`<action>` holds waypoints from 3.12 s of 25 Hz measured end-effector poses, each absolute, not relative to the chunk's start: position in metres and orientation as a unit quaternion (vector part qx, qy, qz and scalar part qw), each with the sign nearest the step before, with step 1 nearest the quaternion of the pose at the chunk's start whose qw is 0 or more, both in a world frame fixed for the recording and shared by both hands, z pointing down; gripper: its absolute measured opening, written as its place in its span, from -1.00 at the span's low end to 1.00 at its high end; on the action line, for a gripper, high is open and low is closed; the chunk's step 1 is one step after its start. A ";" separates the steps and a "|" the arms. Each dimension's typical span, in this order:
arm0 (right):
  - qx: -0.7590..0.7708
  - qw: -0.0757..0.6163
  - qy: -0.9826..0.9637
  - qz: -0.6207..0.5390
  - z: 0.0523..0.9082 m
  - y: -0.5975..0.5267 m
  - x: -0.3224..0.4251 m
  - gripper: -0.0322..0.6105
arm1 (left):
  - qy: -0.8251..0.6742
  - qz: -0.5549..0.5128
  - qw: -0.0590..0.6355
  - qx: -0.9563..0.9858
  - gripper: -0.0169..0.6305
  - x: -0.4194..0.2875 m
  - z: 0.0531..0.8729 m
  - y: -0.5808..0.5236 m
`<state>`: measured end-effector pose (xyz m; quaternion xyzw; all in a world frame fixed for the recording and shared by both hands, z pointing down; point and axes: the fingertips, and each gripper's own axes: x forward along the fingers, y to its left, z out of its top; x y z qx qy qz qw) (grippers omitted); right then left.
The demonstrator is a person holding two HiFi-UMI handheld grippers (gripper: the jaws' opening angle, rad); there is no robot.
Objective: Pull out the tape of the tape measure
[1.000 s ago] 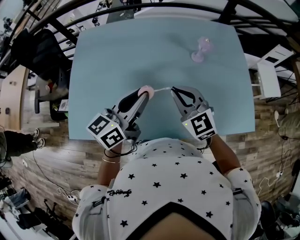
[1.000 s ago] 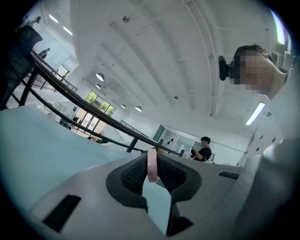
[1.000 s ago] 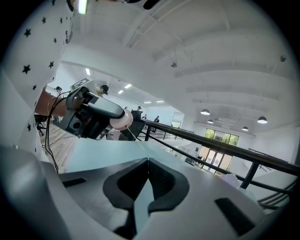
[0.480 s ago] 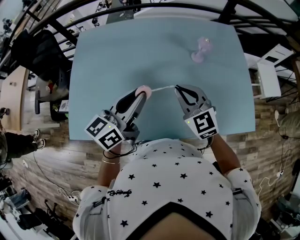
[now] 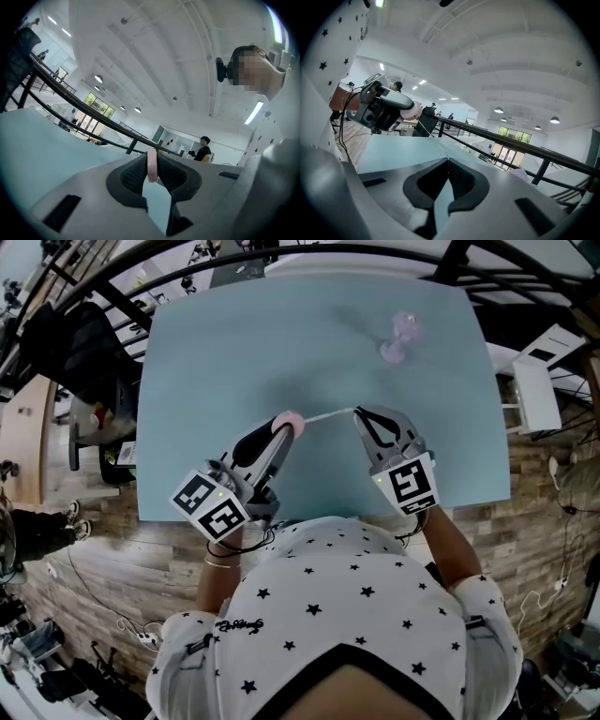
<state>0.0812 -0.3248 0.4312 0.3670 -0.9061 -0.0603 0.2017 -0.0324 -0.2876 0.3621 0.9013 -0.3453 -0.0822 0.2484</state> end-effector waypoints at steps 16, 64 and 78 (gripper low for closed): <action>0.389 0.205 -0.897 -0.049 0.434 -0.336 0.095 -0.90 | -0.349 -0.086 0.251 0.899 -0.68 -0.040 0.361 -0.291; 0.447 0.230 -0.864 -0.024 0.446 -0.350 0.143 -0.89 | -0.351 -0.094 0.242 0.900 -0.68 -0.040 0.354 -0.287; 0.434 0.209 -0.876 -0.027 0.436 -0.346 0.128 -0.89 | -0.366 -0.089 0.239 0.895 -0.68 -0.047 0.360 -0.292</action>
